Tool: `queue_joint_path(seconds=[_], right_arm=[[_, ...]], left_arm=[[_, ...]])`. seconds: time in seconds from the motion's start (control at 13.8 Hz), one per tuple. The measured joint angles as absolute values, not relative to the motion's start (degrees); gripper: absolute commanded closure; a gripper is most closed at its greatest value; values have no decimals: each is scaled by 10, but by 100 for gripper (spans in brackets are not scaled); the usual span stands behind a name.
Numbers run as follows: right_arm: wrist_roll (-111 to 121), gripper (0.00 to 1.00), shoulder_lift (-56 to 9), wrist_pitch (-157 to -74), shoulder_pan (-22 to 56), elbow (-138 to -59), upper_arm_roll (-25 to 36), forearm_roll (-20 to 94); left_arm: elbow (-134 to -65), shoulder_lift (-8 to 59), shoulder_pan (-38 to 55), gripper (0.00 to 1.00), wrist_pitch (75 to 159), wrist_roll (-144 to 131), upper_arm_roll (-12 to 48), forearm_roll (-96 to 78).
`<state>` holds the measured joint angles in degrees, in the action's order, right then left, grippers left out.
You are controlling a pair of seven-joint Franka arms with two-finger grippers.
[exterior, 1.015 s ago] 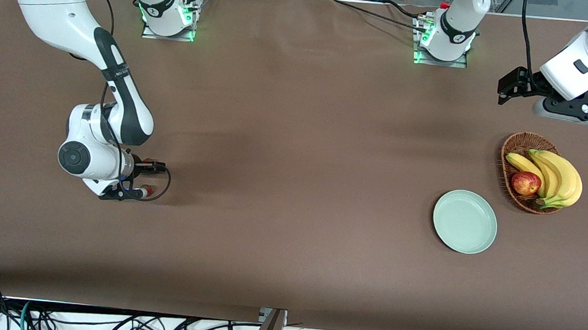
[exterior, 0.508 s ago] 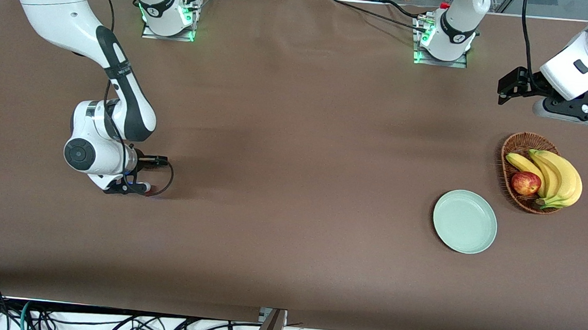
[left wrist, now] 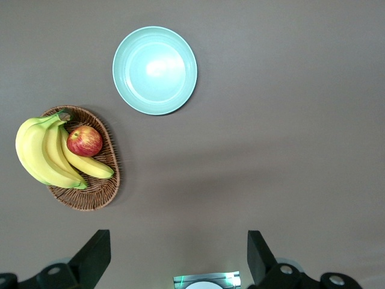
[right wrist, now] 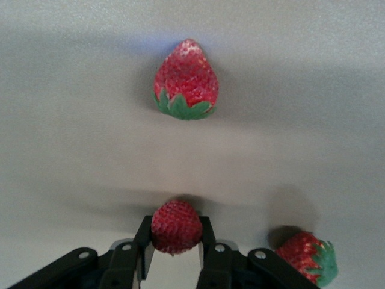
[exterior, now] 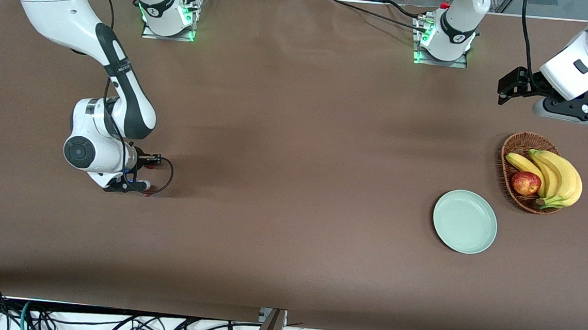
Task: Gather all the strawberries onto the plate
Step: 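Close the right gripper on one red strawberry and lift it, then carry the strawberry to mid-table with the right gripper and release it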
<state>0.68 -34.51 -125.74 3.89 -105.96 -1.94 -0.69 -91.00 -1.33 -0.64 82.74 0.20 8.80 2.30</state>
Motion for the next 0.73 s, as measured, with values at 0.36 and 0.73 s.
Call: queue_joint_path(seconds=[0.36,0.73], right_arm=[[-12,82,-338,-1268,56,-1035,-22,-7],[-260,82,-335,-1269,201,-984,-28,-6]], left_arm=[[-910,-13,-6,0,827,2,91,23],[-910,-13,-6,0,827,2,92,23]])
